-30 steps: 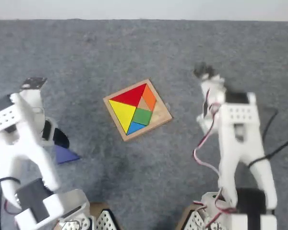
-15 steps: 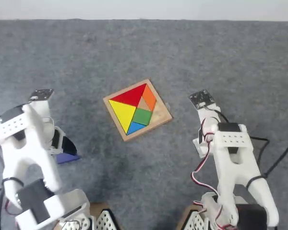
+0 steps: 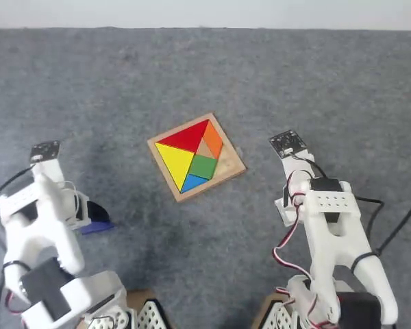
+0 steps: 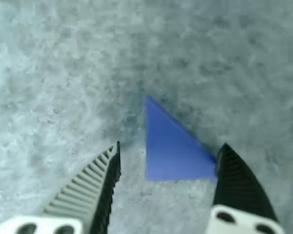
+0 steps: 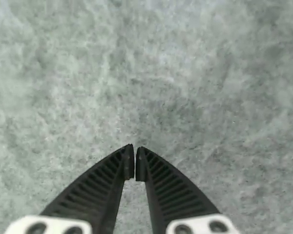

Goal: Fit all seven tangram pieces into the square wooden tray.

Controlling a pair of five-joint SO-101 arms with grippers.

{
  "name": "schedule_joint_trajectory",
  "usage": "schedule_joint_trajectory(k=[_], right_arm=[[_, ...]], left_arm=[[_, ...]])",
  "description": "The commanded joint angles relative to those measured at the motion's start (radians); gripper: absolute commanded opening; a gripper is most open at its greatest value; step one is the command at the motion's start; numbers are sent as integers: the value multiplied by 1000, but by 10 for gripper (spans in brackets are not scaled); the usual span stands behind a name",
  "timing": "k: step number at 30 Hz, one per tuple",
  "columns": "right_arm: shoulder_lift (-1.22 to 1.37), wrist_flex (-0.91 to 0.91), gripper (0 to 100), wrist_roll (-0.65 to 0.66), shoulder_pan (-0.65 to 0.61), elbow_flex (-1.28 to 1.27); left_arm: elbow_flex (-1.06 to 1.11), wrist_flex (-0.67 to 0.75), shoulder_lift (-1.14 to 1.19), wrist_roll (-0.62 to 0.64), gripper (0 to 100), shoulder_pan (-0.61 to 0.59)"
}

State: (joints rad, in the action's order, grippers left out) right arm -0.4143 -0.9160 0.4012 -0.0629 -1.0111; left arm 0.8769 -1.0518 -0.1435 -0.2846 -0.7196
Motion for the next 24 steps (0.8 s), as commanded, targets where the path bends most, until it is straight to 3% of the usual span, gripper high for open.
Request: schedule_joint_trajectory(k=[1, 10, 19, 24], right_arm=[[-44, 15, 13, -14, 7, 5], [-38, 15, 13, -15, 5, 5], [-35, 35, 13, -61, 4, 5], [-35, 35, 13, -61, 4, 5]], left_arm=[[35, 63, -43, 86, 303, 3], [13, 20, -35, 410, 303, 5], [-12, -78, -34, 460, 303, 64], [-90, -212, -34, 460, 302, 63]])
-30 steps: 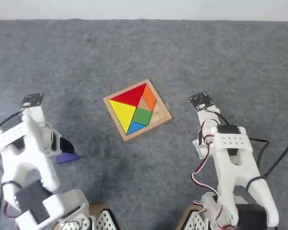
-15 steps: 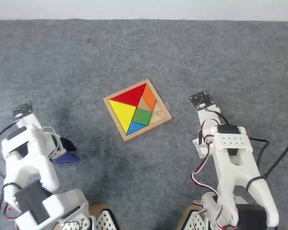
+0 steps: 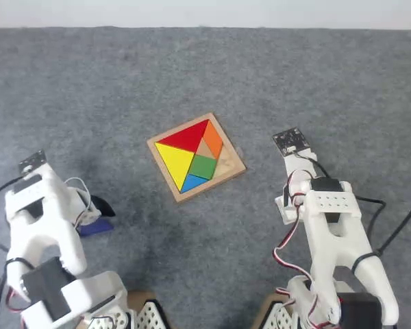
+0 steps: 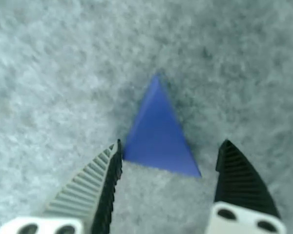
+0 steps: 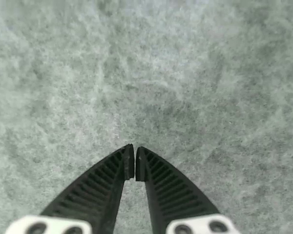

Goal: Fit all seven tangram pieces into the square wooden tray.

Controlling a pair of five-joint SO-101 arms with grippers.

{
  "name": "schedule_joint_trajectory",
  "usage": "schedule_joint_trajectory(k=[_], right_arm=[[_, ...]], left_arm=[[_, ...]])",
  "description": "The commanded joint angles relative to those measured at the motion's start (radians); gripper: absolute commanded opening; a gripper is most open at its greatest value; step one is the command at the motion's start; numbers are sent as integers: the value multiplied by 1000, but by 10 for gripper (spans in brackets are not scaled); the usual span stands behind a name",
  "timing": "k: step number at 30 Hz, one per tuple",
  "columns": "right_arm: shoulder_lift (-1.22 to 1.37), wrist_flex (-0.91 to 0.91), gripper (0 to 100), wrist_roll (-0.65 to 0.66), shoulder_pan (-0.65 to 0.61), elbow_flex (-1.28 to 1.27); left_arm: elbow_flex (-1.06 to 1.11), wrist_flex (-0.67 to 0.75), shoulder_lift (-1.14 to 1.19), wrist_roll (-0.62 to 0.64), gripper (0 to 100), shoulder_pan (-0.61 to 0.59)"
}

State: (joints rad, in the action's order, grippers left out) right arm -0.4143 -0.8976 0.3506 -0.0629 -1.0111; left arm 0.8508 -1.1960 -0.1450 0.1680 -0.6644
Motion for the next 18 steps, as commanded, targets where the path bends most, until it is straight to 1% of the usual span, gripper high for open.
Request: schedule_joint_trajectory(k=[1, 8, 16, 18], right_arm=[[-35, 16, 13, -11, 2, 5], [-35, 15, 13, -11, 5, 5], [-35, 15, 13, -11, 4, 5], [-35, 13, 13, -11, 4, 5]], left_arm=[[-71, -69, -32, 8, 302, 8], [-61, -57, -31, 8, 302, 8], [27, 75, -31, 8, 301, 8], [45, 114, -31, 32, 301, 8]])
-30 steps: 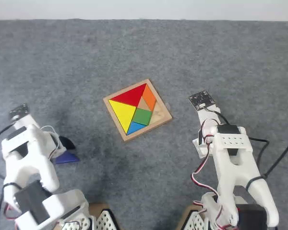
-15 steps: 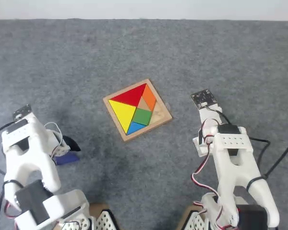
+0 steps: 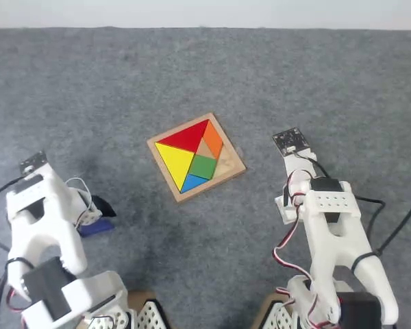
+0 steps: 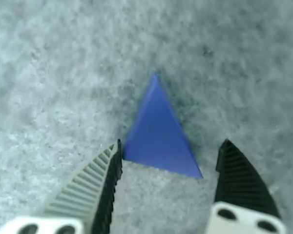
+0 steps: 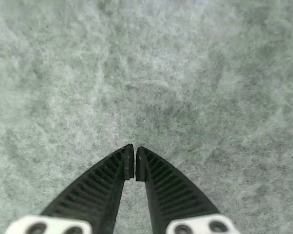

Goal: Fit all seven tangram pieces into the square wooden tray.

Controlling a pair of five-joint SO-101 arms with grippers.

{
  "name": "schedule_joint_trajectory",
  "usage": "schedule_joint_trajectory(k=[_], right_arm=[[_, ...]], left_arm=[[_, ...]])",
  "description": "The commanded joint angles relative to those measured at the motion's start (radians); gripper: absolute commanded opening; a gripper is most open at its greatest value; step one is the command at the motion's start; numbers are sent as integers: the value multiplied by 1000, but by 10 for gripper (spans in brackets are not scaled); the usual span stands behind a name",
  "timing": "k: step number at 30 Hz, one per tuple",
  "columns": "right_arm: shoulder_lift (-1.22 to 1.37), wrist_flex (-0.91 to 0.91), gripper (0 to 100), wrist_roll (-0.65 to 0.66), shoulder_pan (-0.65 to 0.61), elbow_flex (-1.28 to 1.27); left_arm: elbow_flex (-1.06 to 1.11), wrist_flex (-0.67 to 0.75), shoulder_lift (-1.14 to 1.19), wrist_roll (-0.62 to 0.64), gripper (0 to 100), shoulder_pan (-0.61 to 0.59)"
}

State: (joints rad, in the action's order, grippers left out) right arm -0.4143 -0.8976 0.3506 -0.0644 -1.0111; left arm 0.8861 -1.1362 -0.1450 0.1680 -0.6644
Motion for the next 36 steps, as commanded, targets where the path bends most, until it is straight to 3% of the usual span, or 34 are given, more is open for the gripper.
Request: schedule_joint_trajectory(k=[1, 4, 10, 14, 24, 30, 36], right_arm=[[-35, 13, 13, -11, 4, 5], [-35, 12, 13, -11, 2, 5], [-35, 10, 13, -11, 2, 5], [-35, 10, 13, -11, 4, 5], [-35, 10, 13, -11, 4, 5], [-35, 10, 13, -11, 2, 3], [-35, 10, 13, -11, 2, 3]], left_arm=[[12, 63, -31, 51, 301, 8], [13, 69, -31, 69, 284, 9], [13, 72, -31, 69, 113, 9], [12, 100, -31, 66, 65, 9], [-12, 101, -34, -51, 69, 11], [-77, -3, -40, -157, 218, 11], [-150, -75, -37, -164, 231, 8]])
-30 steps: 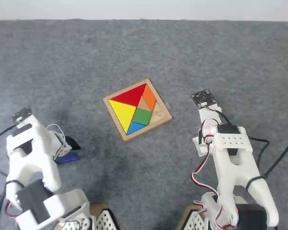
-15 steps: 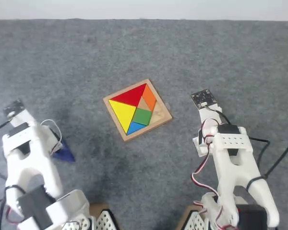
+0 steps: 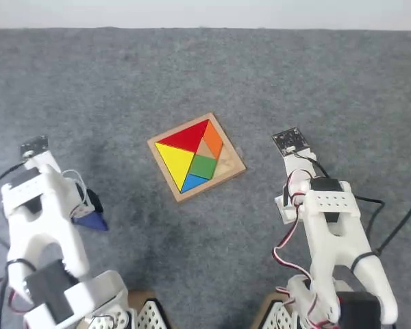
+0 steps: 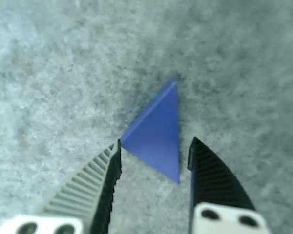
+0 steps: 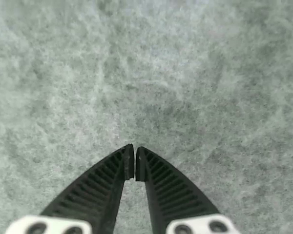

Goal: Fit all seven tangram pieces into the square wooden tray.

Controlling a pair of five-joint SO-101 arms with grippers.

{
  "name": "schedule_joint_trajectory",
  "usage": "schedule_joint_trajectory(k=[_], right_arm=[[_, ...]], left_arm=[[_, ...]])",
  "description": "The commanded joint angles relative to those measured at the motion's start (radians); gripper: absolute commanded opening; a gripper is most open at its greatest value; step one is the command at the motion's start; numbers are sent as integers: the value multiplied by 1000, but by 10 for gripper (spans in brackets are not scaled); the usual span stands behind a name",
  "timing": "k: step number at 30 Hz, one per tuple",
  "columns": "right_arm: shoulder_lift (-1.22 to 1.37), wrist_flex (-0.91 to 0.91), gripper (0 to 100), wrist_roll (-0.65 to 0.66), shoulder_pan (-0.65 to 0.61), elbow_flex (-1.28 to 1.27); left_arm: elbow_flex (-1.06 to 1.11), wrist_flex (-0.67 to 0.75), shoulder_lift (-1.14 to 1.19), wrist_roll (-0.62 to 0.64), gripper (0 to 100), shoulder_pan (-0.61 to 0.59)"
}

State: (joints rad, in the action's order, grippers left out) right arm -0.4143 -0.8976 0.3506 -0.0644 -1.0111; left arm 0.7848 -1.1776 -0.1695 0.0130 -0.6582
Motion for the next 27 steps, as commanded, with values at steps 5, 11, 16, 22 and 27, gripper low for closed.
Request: schedule_joint_trajectory(k=[5, 11, 16, 22, 27], right_arm=[[-35, 8, 13, -11, 2, 3], [-35, 8, 13, -11, 5, 3], [-35, 8, 13, -9, 5, 3], [-35, 8, 13, -11, 5, 3], [-35, 8, 13, -11, 5, 3]], left_arm=[[10, 51, 11, -8, 231, 2], [16, 95, 103, -8, 231, 2], [-39, 63, 169, -14, 229, 2], [-44, 66, 176, -61, 126, 8], [-44, 66, 176, -72, 97, 8]])
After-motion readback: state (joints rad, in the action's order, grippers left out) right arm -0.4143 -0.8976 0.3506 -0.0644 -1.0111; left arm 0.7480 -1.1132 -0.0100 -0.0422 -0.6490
